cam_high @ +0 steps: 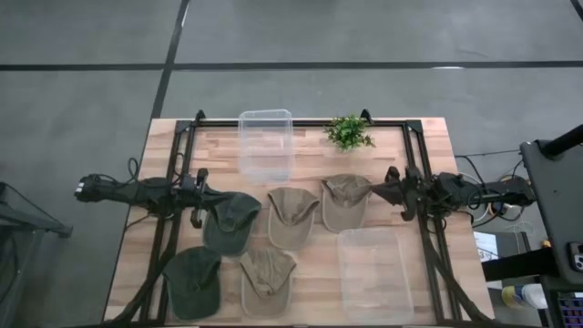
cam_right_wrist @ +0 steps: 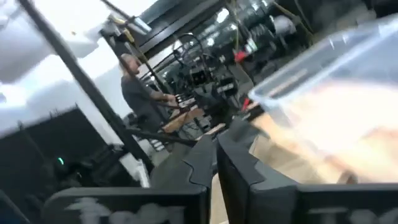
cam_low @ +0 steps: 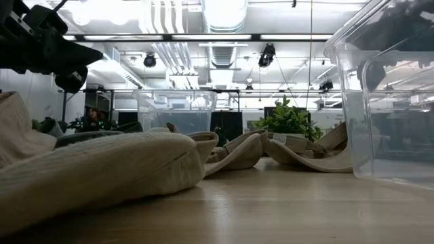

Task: Pick & Place hat
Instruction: Put the top right brown cap into the top transparent bin

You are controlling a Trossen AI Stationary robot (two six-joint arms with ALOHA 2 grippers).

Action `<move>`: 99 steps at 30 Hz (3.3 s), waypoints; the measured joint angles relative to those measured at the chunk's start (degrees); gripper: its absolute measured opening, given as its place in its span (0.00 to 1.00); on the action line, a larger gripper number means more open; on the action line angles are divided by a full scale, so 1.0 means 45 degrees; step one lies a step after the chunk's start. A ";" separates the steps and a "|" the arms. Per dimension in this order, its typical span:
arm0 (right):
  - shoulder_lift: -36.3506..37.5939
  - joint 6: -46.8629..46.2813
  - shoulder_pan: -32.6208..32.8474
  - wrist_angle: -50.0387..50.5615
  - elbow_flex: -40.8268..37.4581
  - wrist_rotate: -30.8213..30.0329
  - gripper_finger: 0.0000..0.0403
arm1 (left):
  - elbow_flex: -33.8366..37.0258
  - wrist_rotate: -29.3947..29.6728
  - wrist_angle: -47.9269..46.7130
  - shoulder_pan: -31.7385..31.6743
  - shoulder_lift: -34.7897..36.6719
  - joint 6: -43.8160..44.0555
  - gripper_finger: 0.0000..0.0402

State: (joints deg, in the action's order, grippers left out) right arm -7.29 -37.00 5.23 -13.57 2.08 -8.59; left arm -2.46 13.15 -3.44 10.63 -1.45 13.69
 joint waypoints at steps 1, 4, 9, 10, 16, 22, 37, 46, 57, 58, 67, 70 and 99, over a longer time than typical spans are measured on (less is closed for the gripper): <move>-0.0329 -0.0554 -0.0008 0.0000 0.0124 -0.0147 0.09 | 0.0000 -0.0005 -0.0002 0.0000 0.0000 0.0000 0.00; -0.1648 -0.1717 -0.0004 0.0143 0.0725 -0.0442 0.19 | 0.0004 -0.0005 -0.0001 0.0000 0.0003 0.0004 0.00; -0.4492 -0.3760 0.0001 0.2153 0.2930 -0.0620 0.40 | 0.0000 0.0000 -0.0005 0.0000 0.0005 0.0000 0.00; -0.5130 -0.4190 0.0001 0.2878 0.3552 -0.0625 0.44 | 0.0002 -0.0002 -0.0002 0.0000 0.0002 0.0002 0.00; -0.8627 -0.7682 0.0001 0.8813 0.7647 -0.0371 0.52 | 0.0000 -0.0005 -0.0003 0.0000 0.0001 0.0000 0.00; -1.2117 -1.0087 0.0205 1.5119 1.1008 0.0560 0.50 | 0.0002 -0.0005 -0.0002 0.0000 0.0004 0.0002 0.00; -1.8414 -0.8680 0.0081 2.0090 1.4497 0.1041 0.44 | 0.0000 -0.0005 -0.0004 0.0000 0.0002 0.0005 0.00; -1.8651 -0.8337 -0.0383 2.0174 1.3845 0.0906 0.44 | 0.0005 -0.0001 -0.0001 0.0000 0.0001 0.0005 0.00; -1.6802 -0.8556 -0.1058 1.6828 1.1602 0.1295 0.43 | 0.0000 0.0000 0.0000 0.0000 0.0000 0.0000 0.00; -1.6707 -0.8664 -0.1102 1.6692 1.1400 0.1304 0.43 | 0.0000 -0.0005 0.0000 0.0000 0.0000 0.0005 0.00; -1.6214 -0.8455 -0.1338 1.4283 1.0326 0.1388 0.42 | 0.0002 -0.0003 0.0000 0.0000 -0.0036 0.0003 0.00; -1.6333 -0.8332 -0.1350 1.4122 1.0318 0.1428 0.36 | 0.0005 -0.0005 0.0005 0.0000 -0.0043 0.0000 0.00; -1.4429 -0.6344 -0.2010 1.7464 1.4139 -0.0444 0.02 | 0.0002 -0.0002 0.0003 0.0000 -0.0044 0.0002 0.00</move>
State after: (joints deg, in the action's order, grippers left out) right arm -72.22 -65.55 -3.81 65.01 65.70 -10.58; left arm -2.45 13.14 -3.43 10.63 -1.65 13.70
